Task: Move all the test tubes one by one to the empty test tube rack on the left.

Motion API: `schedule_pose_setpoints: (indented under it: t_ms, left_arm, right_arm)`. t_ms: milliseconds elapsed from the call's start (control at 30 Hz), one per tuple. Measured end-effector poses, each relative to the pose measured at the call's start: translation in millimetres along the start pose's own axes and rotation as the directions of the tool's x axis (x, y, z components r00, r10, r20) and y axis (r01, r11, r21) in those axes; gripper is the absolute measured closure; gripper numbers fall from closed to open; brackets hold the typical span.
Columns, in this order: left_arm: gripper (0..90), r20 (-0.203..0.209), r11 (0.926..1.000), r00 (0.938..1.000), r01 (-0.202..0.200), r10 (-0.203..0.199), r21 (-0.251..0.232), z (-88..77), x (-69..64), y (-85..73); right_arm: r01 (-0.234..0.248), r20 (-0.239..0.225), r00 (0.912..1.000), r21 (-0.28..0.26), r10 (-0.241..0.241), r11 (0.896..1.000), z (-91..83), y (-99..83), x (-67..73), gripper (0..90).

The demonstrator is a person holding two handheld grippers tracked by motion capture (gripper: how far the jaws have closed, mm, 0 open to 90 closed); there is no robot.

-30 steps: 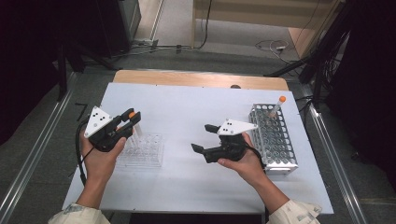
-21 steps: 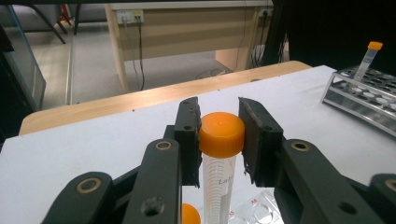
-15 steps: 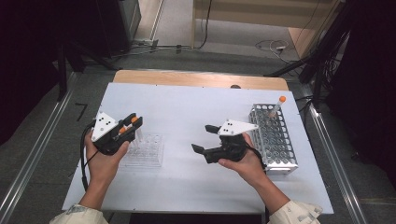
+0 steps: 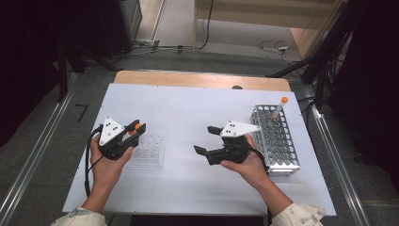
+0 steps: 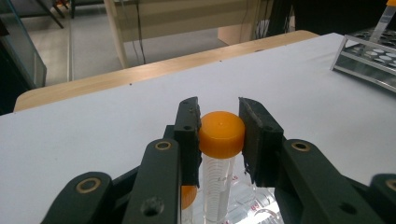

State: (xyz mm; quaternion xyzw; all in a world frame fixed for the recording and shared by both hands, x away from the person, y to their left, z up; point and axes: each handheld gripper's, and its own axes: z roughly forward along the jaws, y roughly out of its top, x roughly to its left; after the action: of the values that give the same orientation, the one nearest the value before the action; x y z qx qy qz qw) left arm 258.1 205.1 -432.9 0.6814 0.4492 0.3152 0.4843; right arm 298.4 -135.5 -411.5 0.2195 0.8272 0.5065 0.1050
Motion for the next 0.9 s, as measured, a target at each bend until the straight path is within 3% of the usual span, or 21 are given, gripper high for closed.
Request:
schedule_pose_setpoints:
  t_ms: [467, 900]
  left_arm:
    - [70.0, 0.004, 0.9999, 0.9999, 0.009, -0.009, 0.01, 0.6, 1.1, -1.3]
    - [45.8, 0.029, 0.9969, 0.9968, 0.075, -0.074, -0.026, -4.1, -2.1, 3.5]
  right_arm:
    - [-0.002, -0.001, 1.0, 0.003, 0.002, 1.0, -0.1, -0.5, 0.7, 17.6]
    - [-0.004, 0.007, 1.0, -0.005, 0.004, 1.0, -2.8, -0.5, -0.7, 17.5]
